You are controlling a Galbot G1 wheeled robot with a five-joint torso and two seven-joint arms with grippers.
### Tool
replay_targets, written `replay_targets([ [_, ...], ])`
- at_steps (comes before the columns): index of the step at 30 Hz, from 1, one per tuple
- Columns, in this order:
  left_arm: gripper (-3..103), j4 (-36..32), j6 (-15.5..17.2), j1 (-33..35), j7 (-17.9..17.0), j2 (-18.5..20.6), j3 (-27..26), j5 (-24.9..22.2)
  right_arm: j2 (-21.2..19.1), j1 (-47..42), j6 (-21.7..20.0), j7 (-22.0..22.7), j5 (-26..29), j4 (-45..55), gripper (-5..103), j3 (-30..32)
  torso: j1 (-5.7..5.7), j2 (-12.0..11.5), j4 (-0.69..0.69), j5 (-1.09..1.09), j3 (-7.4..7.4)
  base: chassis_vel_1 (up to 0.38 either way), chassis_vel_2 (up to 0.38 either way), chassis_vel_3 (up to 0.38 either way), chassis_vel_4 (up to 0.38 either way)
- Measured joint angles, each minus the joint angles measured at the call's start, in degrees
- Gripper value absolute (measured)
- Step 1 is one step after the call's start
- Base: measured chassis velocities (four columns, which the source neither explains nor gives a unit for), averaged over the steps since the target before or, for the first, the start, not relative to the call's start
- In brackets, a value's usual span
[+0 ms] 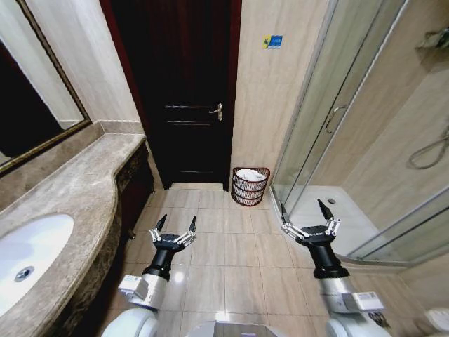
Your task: Discard the used towel into the hamper.
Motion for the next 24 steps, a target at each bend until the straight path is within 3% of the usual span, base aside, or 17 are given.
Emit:
replay_targets([
  [24,100,0.0,0.0,0.0,0.0,0.0,0.0,0.0,0.0,0.0,0.0,0.0,0.0,0.0,100,0.0,0.0,0.0,0.0,0.0,0.0,0.0,0.0,0.0,0.0],
])
